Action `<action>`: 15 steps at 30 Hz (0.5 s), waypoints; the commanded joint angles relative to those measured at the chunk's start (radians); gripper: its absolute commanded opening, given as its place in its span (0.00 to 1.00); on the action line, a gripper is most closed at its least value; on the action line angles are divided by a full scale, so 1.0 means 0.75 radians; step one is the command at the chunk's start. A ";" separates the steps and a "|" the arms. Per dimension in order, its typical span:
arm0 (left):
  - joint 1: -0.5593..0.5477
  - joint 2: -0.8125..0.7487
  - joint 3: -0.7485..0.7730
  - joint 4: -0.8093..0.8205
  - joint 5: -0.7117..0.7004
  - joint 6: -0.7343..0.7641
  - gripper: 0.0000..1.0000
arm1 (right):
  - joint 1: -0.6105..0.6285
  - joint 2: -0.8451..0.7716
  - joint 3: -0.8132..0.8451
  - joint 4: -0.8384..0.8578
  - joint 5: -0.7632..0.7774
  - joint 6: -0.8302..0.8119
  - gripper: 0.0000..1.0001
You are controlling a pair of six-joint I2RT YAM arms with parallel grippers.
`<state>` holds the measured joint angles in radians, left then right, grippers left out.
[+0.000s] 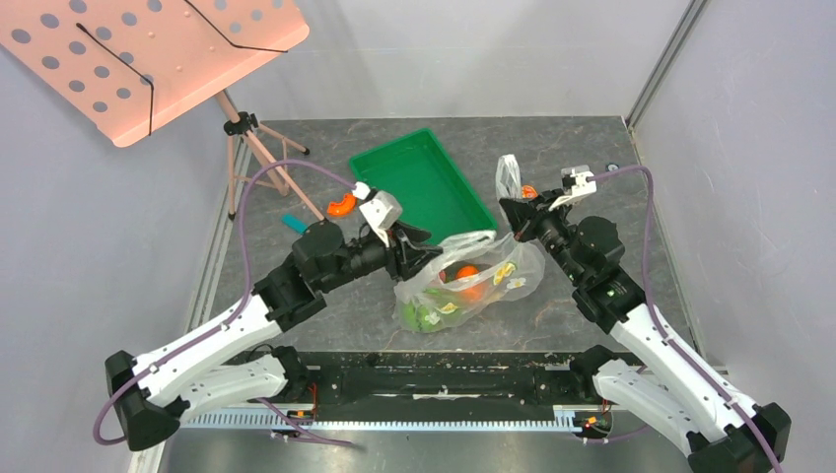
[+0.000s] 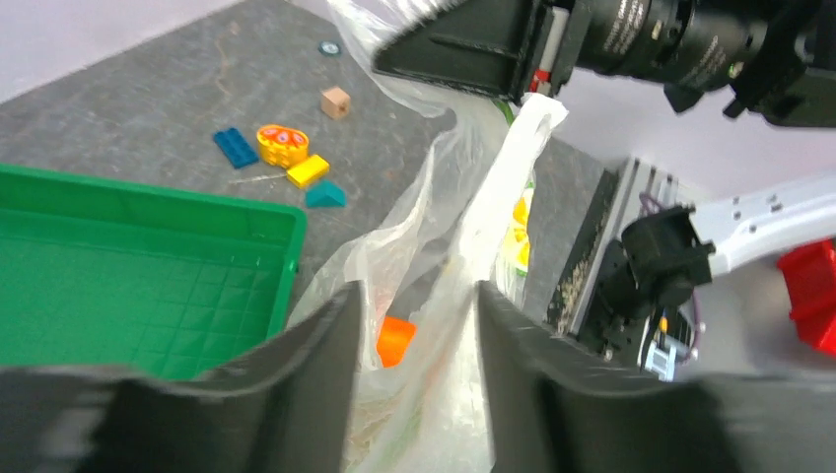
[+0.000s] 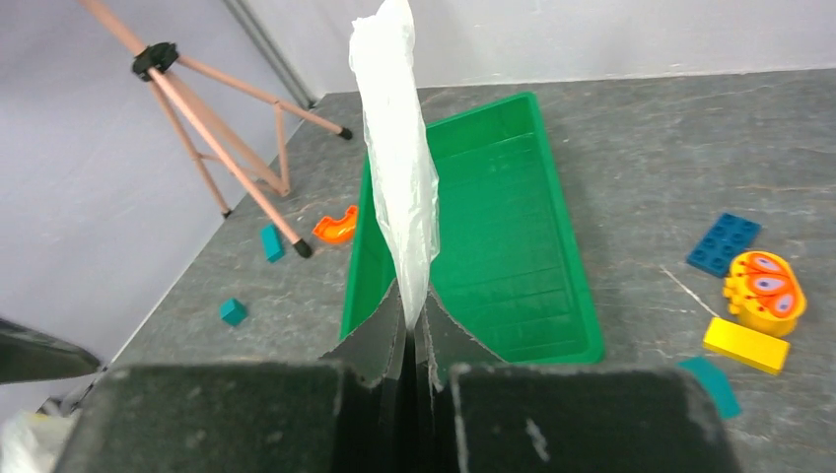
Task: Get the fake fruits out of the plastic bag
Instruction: Adjust the plastic bag at the center of the board.
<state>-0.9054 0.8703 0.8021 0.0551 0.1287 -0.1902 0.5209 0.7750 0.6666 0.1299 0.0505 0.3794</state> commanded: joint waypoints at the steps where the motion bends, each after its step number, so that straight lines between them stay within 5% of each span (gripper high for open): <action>1: -0.002 0.105 0.131 -0.118 0.186 0.062 0.59 | 0.003 0.020 0.065 0.088 -0.124 0.033 0.00; 6: -0.004 0.143 0.157 -0.145 0.312 0.087 0.77 | 0.003 0.026 0.060 0.081 -0.149 0.013 0.00; 15: -0.005 0.205 0.190 -0.222 0.412 0.162 0.82 | 0.002 0.034 0.069 0.075 -0.162 -0.006 0.00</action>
<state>-0.9058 0.9958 0.8906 -0.0853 0.3996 -0.1329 0.5209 0.8001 0.6712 0.1493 -0.0517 0.3904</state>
